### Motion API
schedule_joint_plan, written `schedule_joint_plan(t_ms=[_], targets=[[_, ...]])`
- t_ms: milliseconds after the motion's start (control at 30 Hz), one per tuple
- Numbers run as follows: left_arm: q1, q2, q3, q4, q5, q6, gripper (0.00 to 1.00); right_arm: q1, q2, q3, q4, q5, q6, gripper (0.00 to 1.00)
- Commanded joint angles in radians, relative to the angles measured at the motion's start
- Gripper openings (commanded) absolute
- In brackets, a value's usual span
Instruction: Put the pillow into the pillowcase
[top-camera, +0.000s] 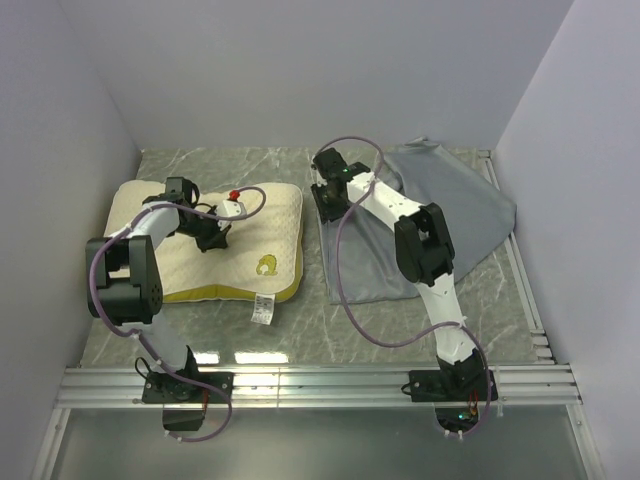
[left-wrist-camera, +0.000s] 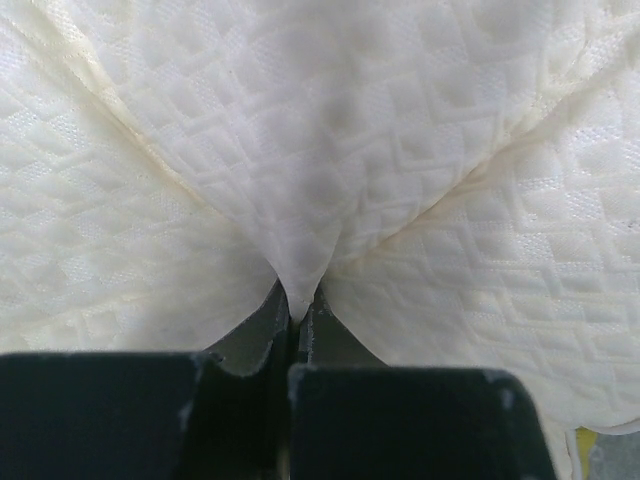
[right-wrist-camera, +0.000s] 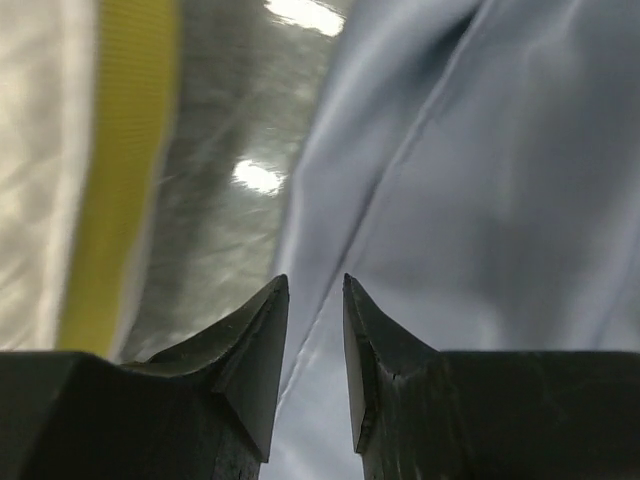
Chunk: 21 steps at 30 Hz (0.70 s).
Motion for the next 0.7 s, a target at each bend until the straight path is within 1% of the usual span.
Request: schedule_joint_plan(t_ms=[0, 333, 500, 567, 667], targets=[[0.016, -0.005, -0.008, -0.050, -0.007, -0.006, 0.00, -0.007, 0.004, 0.044, 0.006, 0.085, 0.015, 0.36], [0.032, 0.007, -0.002, -0.036, -0.022, -0.010, 0.00, -0.008, 0.064, 0.041, -0.001, 0.098, 0.016, 0.36], [0.036, 0.015, 0.004, -0.036, -0.016, -0.017, 0.00, -0.010, 0.069, 0.036, 0.000, 0.091, 0.019, 0.35], [0.039, 0.016, 0.003, -0.030, -0.017, -0.020, 0.00, -0.010, 0.080, 0.042, -0.005, 0.108, 0.016, 0.32], [0.039, 0.018, 0.003, -0.030, -0.017, -0.024, 0.00, -0.016, 0.081, 0.039, -0.014, 0.108, 0.013, 0.19]])
